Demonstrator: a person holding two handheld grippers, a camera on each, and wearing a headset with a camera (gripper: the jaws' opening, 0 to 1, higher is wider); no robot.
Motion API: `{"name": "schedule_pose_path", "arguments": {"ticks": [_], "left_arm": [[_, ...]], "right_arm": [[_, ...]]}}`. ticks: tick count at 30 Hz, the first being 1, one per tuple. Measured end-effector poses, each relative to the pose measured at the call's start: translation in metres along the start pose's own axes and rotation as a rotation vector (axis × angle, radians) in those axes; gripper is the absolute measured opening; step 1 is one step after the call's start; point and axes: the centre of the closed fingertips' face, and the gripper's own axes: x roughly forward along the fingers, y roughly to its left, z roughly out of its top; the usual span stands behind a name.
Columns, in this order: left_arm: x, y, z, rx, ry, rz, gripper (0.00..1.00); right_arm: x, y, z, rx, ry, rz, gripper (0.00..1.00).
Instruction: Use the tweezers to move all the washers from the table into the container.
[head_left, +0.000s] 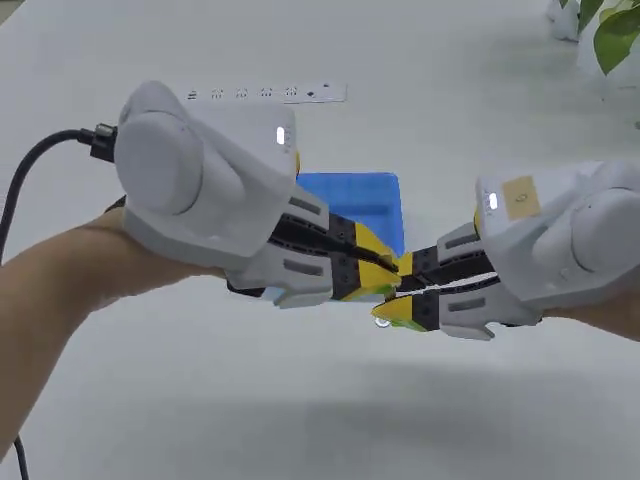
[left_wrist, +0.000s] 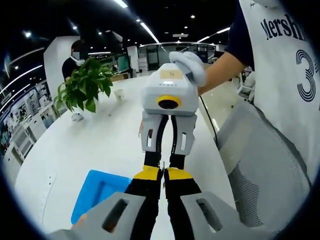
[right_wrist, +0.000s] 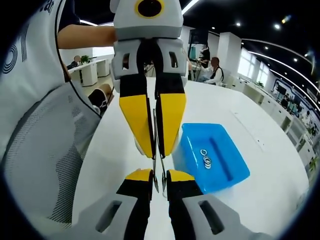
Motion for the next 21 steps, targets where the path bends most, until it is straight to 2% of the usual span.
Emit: {"name": "schedule_pose_path", "arguments": {"ticks": [6, 16, 21], "left_arm": [[0.005, -0.001, -0.008, -0.008, 0.016, -0.011, 0.06], [0.012, 0.006, -0.018, -0.017, 0.030, -0.013, 0.06], [0.015, 0.008, -0.024, -0.013, 0.052, -0.022, 0.06]], "right_arm": [[0.004, 0.001, -0.009, 0.010, 0.013, 0.008, 0.12], [0.008, -0.006, -0.015, 0.021, 0.014, 0.009, 0.11], [0.012, -0.009, -0.022, 0.022, 0.023, 0.002, 0.11]]}}
